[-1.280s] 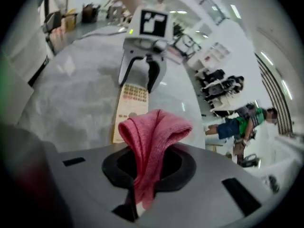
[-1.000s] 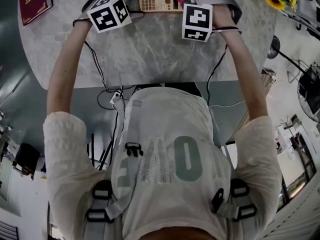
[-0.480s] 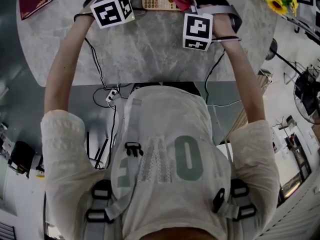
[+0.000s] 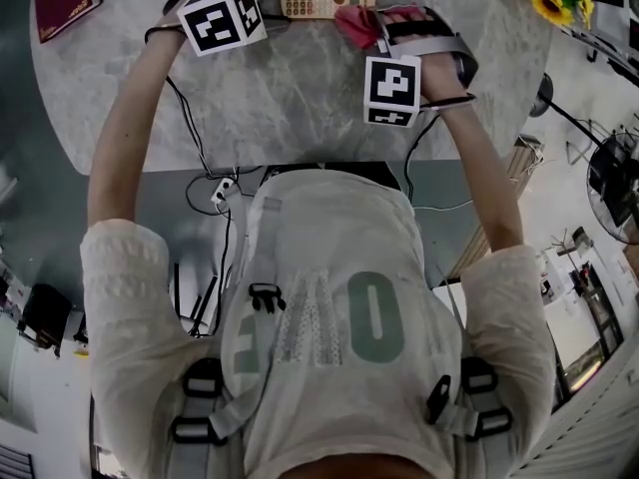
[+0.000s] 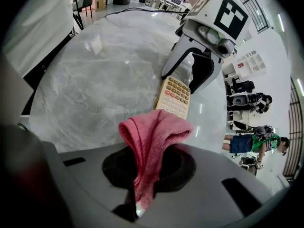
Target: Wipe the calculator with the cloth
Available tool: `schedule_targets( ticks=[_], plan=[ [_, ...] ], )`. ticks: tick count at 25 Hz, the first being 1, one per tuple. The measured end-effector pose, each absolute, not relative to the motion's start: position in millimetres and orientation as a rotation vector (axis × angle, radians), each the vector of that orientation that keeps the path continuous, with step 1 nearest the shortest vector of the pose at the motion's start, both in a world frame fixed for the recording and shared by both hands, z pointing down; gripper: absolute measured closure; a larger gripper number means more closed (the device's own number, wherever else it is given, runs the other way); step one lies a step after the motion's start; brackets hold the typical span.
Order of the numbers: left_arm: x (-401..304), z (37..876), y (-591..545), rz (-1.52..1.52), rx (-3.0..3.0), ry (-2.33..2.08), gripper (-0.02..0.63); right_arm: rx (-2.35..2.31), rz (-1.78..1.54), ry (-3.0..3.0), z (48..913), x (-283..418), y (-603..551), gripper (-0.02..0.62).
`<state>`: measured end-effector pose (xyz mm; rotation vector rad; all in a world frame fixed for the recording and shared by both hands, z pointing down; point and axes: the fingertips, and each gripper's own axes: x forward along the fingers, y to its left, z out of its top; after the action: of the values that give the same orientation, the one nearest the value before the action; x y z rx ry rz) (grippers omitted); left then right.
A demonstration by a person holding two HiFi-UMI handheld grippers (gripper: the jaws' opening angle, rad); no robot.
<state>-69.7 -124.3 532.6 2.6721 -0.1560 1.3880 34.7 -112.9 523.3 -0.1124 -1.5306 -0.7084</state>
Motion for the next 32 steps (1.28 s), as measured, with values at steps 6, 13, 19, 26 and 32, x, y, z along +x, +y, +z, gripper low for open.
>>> schedule_targets(
  ticks=[6,13,19,26,32],
  plan=[
    [-68,532,-125,1.388,2.675,-0.159,0.272,-0.033,-0.671,-1.580,509,21,-144,0.541],
    [-69,533,-125,1.390,2.673,-0.152,0.272,-0.050,-0.732,-1.573,513,-19,-183,0.541],
    [-70,534,-125,1.393,2.674,-0.155,0.272,-0.117,-0.761,-1.534,523,-22,-182,0.541],
    [-70,535,-125,1.394,2.673,-0.152,0.273,-0.152,-0.789,-1.519,522,-16,-161,0.541],
    [-70,533,-124,1.386,2.675,-0.156,0.273,-0.191,-0.828,-1.510,522,-8,-114,0.541]
  ],
)
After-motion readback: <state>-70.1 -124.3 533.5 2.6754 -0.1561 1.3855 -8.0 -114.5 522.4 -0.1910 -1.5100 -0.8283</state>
